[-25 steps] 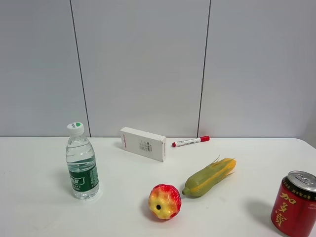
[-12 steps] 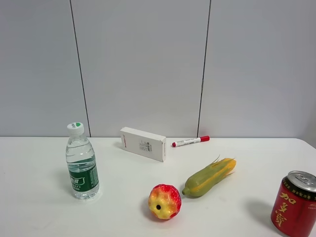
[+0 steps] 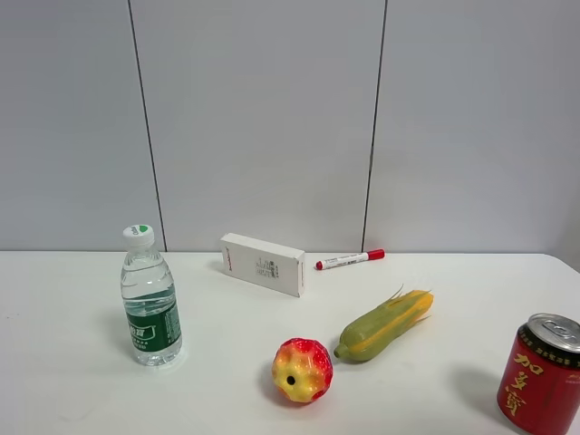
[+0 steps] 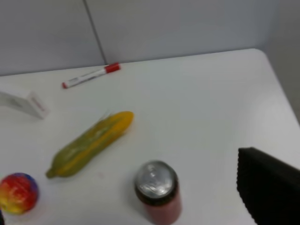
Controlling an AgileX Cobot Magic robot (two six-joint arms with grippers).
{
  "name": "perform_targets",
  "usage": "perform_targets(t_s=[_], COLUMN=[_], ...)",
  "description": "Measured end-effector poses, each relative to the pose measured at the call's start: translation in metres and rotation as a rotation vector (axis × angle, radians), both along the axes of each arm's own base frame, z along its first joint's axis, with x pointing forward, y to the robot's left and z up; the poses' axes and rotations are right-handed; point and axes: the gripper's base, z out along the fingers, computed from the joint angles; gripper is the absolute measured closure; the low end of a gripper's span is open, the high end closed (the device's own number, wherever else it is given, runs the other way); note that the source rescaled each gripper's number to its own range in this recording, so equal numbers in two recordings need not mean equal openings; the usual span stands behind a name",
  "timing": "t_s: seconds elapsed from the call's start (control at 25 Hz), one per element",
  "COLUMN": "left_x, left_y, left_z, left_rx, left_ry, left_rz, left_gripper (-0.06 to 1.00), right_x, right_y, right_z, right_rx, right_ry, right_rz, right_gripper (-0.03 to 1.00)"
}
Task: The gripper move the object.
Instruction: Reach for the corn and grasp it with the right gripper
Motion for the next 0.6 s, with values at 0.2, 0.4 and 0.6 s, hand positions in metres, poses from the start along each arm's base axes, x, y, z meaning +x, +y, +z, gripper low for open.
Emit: perform_targets(t_s=[0.2,0.4,0.6], left_x=[0.0,0.0,0.0], left_y=[0.0,0.0,0.0], left_z=[0.0,0.0,0.0], left_rx=[0.0,0.0,0.0], left_ry=[0.0,0.0,0.0], left_rz=[0.0,0.0,0.0], left_gripper=[-0.06,-0.06,-0.06], right_x=[0.069,0.146,0.209], right_y=[0.018,0.027,0.034], right_z=[0.027,0.023,-0.006], right_rx=[0.08,0.123,0.157], right_ry=[0.066,0.178,0.324], right_rz=[0.154,0.199,0.179], right_gripper=[-0.03,-0.03,-0.03])
